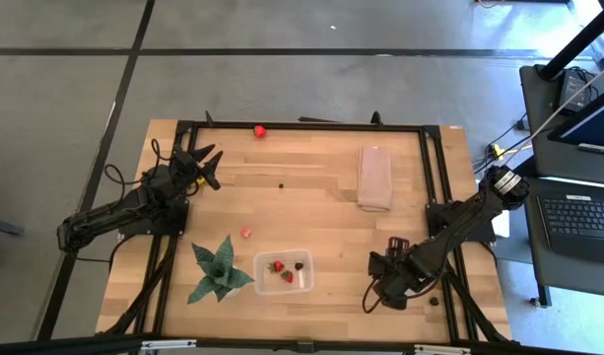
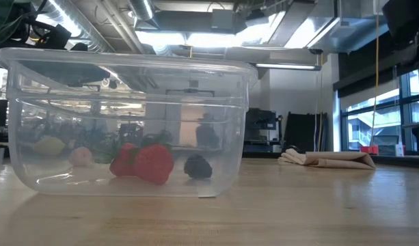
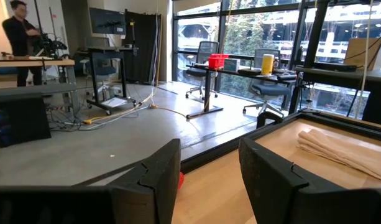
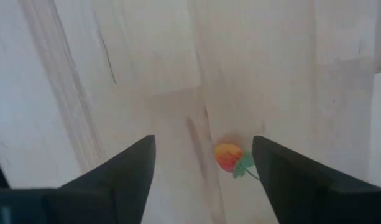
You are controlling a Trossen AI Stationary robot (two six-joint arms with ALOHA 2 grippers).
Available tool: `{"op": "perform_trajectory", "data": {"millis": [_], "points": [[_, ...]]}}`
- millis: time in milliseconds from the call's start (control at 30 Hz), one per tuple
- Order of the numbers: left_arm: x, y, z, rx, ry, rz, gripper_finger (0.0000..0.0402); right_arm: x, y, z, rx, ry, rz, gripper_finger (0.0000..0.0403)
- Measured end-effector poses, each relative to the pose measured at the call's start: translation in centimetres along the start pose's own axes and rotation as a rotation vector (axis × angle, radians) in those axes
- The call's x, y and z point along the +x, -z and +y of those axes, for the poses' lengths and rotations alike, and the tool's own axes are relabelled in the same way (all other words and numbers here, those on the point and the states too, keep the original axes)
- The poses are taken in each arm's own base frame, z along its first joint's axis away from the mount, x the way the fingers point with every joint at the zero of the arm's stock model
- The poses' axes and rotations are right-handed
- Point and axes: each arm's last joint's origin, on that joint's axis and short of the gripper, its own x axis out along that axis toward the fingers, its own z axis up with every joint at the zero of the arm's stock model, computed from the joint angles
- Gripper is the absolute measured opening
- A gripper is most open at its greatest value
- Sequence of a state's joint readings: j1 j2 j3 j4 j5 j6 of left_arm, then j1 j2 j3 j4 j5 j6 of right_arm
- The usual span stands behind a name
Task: Pick and placing Produce into tupperware
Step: Put the bottom red and yellow strawberry into the transparent bin
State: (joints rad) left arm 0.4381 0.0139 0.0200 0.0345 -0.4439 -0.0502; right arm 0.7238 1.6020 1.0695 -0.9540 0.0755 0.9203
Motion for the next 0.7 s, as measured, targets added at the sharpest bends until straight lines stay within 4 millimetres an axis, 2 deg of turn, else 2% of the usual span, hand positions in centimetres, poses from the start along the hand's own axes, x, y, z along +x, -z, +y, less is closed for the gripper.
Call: {"op": "perform_trajectory", "data": {"millis": [300,567,700], "points": [[0.0,0.0,0.0,0.0,0.0,0.0,0.0157,-0.1,0.0,1.0,-0.058,-0.157,0.073,0.029],[0.0,0.0,0.0,0.0,0.0,0.0,0.0157,0.0,0.3,0.3,-0.348,-0.063,0.055,0.0271],[0.0,0.0,0.0,0.0,0.0,0.0,0.0157,0.2,0.6,-0.2,-0.421,-0.005,0.062,0.0255]]}}
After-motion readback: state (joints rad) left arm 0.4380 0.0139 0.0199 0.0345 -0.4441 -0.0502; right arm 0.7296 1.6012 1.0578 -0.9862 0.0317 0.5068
